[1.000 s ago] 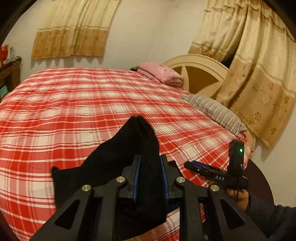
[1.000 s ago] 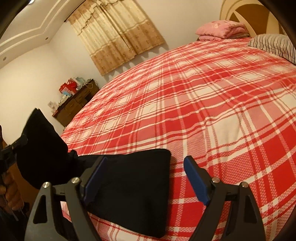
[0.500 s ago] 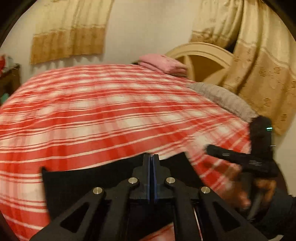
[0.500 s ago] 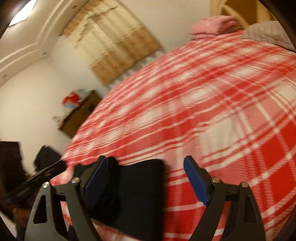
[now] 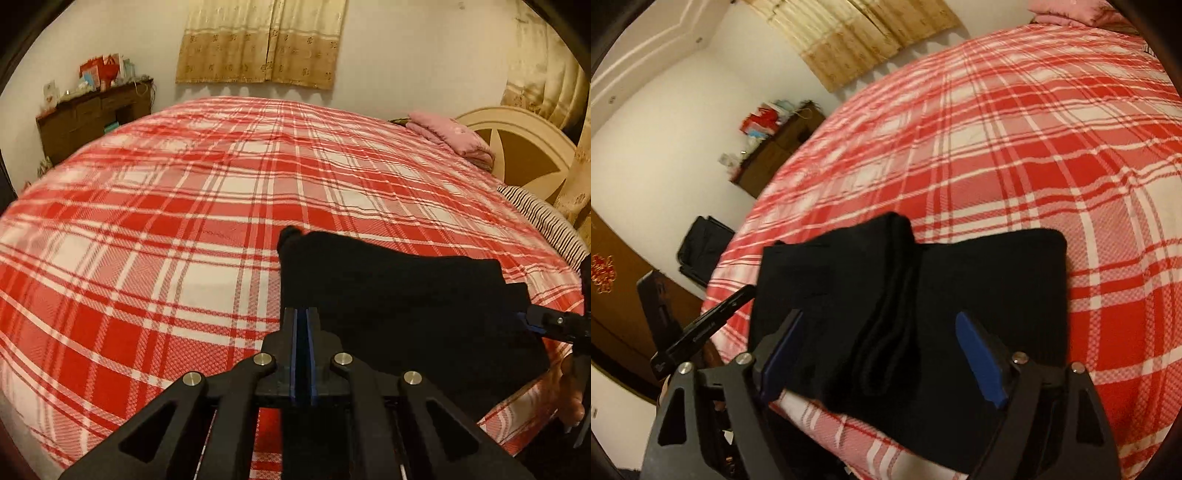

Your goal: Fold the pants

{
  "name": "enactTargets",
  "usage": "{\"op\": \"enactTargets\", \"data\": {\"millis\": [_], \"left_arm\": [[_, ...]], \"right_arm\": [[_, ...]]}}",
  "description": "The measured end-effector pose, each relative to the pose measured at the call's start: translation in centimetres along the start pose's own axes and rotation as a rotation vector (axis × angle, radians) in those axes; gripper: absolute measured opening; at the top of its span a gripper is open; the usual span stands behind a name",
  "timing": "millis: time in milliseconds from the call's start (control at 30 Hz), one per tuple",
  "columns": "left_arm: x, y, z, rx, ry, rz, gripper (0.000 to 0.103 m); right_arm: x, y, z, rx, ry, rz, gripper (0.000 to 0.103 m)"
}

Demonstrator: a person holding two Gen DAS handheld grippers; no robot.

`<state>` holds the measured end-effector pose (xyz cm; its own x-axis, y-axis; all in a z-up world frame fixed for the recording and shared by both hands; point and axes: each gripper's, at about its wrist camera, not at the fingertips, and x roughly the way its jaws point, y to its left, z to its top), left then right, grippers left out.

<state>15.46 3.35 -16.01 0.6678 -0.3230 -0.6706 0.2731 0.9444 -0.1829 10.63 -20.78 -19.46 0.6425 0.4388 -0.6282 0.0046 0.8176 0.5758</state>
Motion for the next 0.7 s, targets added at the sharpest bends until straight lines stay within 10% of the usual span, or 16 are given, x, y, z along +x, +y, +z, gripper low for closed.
{"op": "enactTargets", "data": {"millis": [33, 100, 167, 467, 700], "left_arm": [[0.1, 0.3, -0.1, -0.013, 0.000, -0.004, 0.013], [0.1, 0.6, -0.3, -0.022, -0.008, 0.031, 0.064], [-0.6, 0.7, -0.6, -0.026, -0.066, 0.064, 0.082], [-0.4, 2.2, -0.6, -0.100, -0.075, 0.007, 0.082], [-0.5, 2.3, -0.7, -0.112, -0.077, -0.005, 0.082]], "right_arm": [[0.2, 0.1, 0.0, 0.007, 0.003, -0.006, 0.081], [0.3, 0.3, 0.1, 0.001, 0.008, -0.004, 0.076], [0.6, 0.9, 0.0, -0.011, 0.018, 0.006, 0.073], [0.4, 2.2, -0.1, -0.091, -0.007, -0.015, 0.019], [-2.9, 5.8, -0.8, -0.232, -0.104, -0.002, 0.017]]}}
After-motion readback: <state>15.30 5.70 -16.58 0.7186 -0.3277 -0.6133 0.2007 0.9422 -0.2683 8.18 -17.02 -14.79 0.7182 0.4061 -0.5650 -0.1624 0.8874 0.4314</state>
